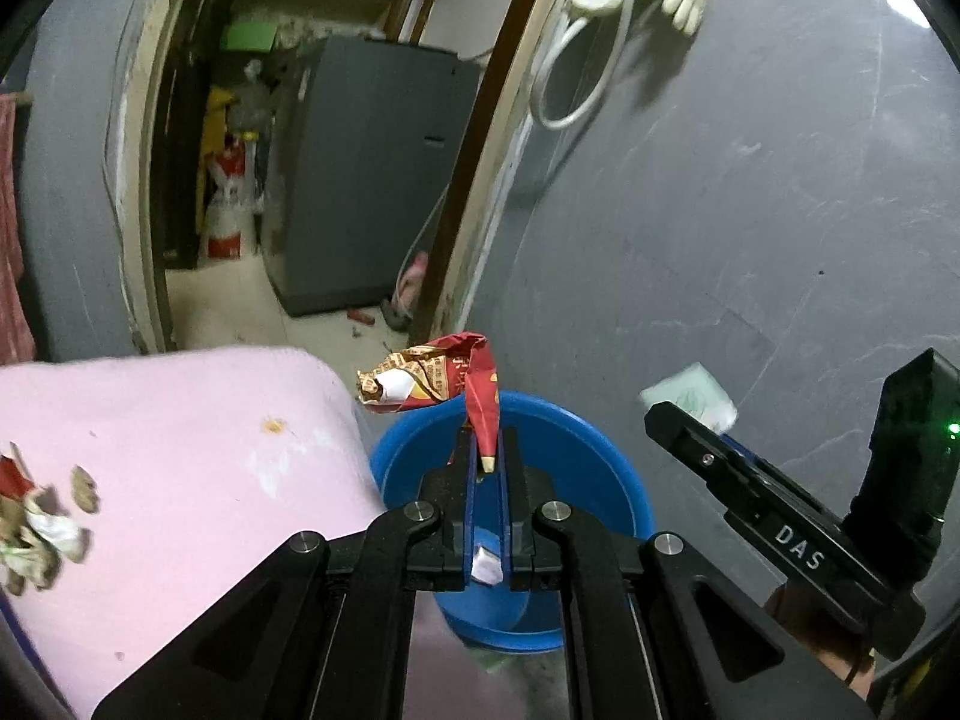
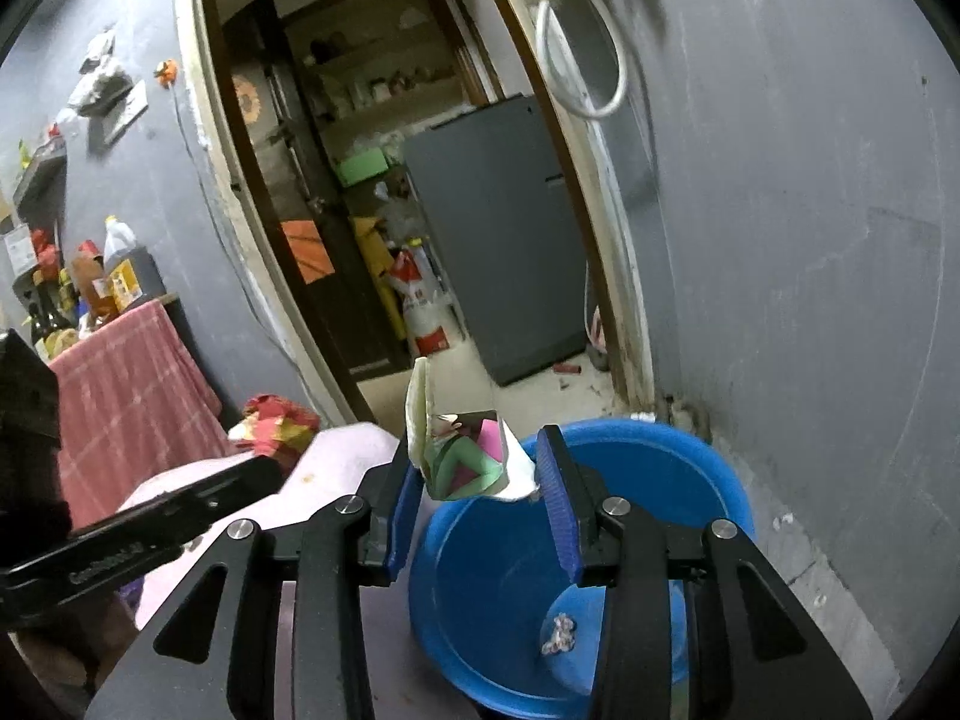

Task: Collect trash
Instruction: 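Lift both held pieces over the blue basin and open both tools to drop them, then move both tools back toward the blue tube on the table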

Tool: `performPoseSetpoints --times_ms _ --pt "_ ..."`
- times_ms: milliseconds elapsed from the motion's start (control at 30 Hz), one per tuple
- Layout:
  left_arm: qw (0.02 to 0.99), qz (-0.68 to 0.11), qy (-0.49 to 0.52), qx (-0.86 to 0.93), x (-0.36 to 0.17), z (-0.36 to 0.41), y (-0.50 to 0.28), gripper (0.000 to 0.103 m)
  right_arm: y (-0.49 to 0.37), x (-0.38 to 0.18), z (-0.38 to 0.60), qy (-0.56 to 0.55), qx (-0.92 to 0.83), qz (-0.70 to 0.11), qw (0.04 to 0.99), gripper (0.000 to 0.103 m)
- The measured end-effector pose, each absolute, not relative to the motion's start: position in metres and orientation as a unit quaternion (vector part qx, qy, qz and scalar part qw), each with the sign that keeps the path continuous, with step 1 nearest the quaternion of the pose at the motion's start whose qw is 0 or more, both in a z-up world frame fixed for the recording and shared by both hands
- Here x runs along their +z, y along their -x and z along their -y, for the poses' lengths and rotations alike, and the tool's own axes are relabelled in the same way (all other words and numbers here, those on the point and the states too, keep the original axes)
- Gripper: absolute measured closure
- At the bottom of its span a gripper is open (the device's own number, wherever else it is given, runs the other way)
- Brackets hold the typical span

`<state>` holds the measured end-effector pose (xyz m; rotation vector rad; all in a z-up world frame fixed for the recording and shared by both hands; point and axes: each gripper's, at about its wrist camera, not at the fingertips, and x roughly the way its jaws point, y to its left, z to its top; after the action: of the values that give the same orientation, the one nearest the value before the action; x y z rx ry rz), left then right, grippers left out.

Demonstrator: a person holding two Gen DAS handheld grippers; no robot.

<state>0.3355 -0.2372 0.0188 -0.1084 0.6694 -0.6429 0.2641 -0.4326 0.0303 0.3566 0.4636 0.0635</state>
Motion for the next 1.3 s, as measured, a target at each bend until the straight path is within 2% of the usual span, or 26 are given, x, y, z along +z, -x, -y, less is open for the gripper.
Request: performPoseSetpoints --times_ms 67,267,367,433,500,600,667,700,767,833,867,933,1300 --pt "0.888 -0.334 0.058 -0.311 0.012 0.240 -0.342 0.098 -0.265 0.026 0.437 -0.182 0.031 -0.234 0.954 0.060" --pt "0.878 -0.359 0.059 -0.312 0.002 0.244 -0.347 0.093 -0.265 0.024 0.447 -0.194 0.024 -0.239 0.951 0.056" --pt "0.879 -0.356 0.061 -0.312 0.001 0.242 -0.342 0.082 -0.263 0.027 0.447 -0.194 0.022 -0.233 0.953 0.054" --pt "0.882 -0.349 0.072 -0.309 0.005 0.235 -0.340 0.070 -0.261 0.031 0.446 -0.189 0.022 -0.228 0.955 0.053" --pt "0.885 -0.342 0.083 -0.305 0.010 0.227 -0.338 0.070 -0.261 0.036 0.443 -0.179 0.023 -0.222 0.958 0.050" --pt "0.897 -0.323 0.089 -0.289 0.024 0.211 -0.331 0.066 -0.257 0.045 0.439 -0.164 0.022 -0.206 0.964 0.037" --pt "0.907 -0.306 0.089 -0.274 0.033 0.203 -0.324 0.047 -0.253 0.051 0.437 -0.160 0.024 -0.194 0.968 0.027" --pt "0.916 -0.292 0.087 -0.259 0.038 0.195 -0.318 0.032 -0.252 0.055 0.436 -0.159 0.026 -0.190 0.968 0.025" --pt "0.931 -0.264 0.085 -0.237 0.048 0.179 -0.308 0.027 -0.248 0.062 0.433 -0.159 0.035 -0.178 0.970 0.021" --pt "0.938 -0.254 0.080 -0.220 0.055 0.167 -0.304 0.012 -0.245 0.068 0.427 -0.155 0.040 -0.168 0.973 0.014" --pt "0.945 -0.245 0.078 -0.204 0.060 0.157 -0.300 0.009 -0.243 0.072 0.424 -0.151 0.045 -0.162 0.974 0.009" --pt "0.954 -0.225 0.080 -0.180 0.066 0.141 -0.290 0.007 -0.241 0.077 0.417 -0.146 0.055 -0.152 0.976 0.000" --pt "0.978 -0.178 0.058 -0.088 0.084 0.059 -0.244 0.006 -0.231 0.106 0.349 -0.102 0.126 -0.097 0.982 0.000"
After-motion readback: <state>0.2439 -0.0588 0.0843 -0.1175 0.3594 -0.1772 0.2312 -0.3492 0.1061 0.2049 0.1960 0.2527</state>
